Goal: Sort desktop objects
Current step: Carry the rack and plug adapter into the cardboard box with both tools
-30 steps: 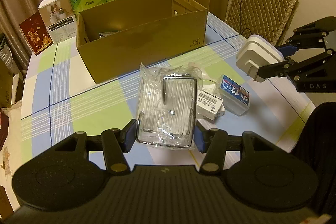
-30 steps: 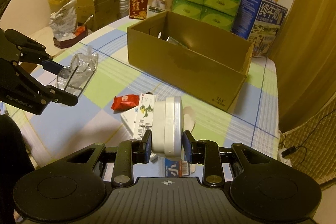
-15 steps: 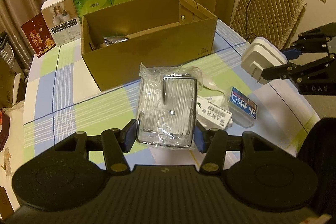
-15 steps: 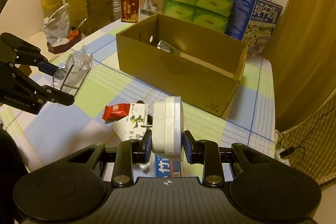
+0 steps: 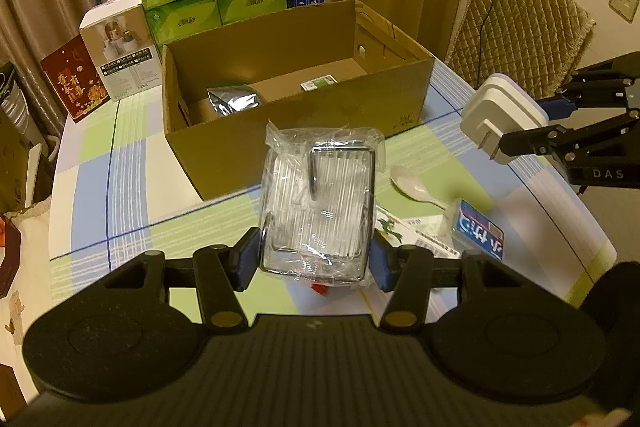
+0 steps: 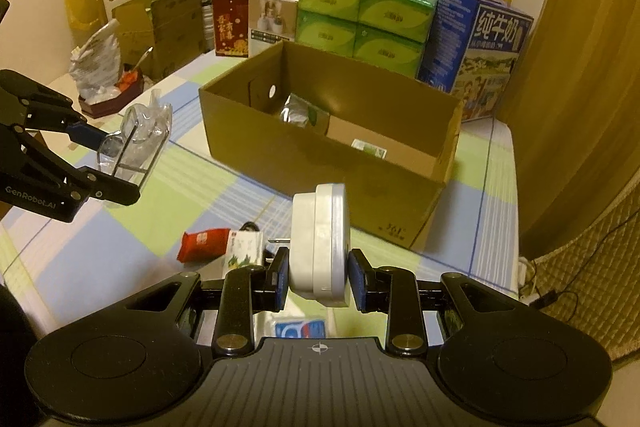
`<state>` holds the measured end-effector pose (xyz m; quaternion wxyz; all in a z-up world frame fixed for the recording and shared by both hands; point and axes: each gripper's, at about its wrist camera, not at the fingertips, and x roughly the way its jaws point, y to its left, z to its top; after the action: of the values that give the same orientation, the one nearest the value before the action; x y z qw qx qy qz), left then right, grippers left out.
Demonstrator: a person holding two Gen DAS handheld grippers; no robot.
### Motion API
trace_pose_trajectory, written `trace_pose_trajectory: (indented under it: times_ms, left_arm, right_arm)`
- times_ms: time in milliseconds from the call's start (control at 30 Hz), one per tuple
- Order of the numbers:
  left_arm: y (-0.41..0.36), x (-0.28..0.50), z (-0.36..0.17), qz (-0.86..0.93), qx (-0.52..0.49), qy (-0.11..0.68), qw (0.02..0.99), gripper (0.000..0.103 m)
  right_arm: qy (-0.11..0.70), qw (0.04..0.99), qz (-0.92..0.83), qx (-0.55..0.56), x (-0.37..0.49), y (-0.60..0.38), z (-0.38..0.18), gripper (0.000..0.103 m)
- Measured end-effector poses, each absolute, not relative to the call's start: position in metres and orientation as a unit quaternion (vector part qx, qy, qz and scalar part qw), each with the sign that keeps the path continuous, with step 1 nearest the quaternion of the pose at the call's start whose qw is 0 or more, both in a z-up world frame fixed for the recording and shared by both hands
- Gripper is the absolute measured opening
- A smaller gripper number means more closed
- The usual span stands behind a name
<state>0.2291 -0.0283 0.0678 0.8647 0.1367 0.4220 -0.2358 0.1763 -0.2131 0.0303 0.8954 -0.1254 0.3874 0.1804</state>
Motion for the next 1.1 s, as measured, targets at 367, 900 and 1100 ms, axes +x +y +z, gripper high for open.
trace_pose_trajectory:
  times_ms: [367,900,1100]
  left_arm:
    - [-0.03,0.267,0.065,-0.231,0.13,0.428,0.864,0.05]
    - [-0.039,0.343,0.07,-0.22,0.11,0.429,0.869,0.05]
    - [-0.043,0.38,0.068,-0.22,0.077,0.434,0.87,0.05]
  right_arm:
    - [0.386,0.897,0.178,-0.122,0.216,-0.212,0.033,0.028]
    - [0.379,0.906,0.162,-0.094,0.289,-0.22,0.047,0.028]
    - [0.383,0.907,0.155,-0.083,0.323,-0.221,0.043,0.028]
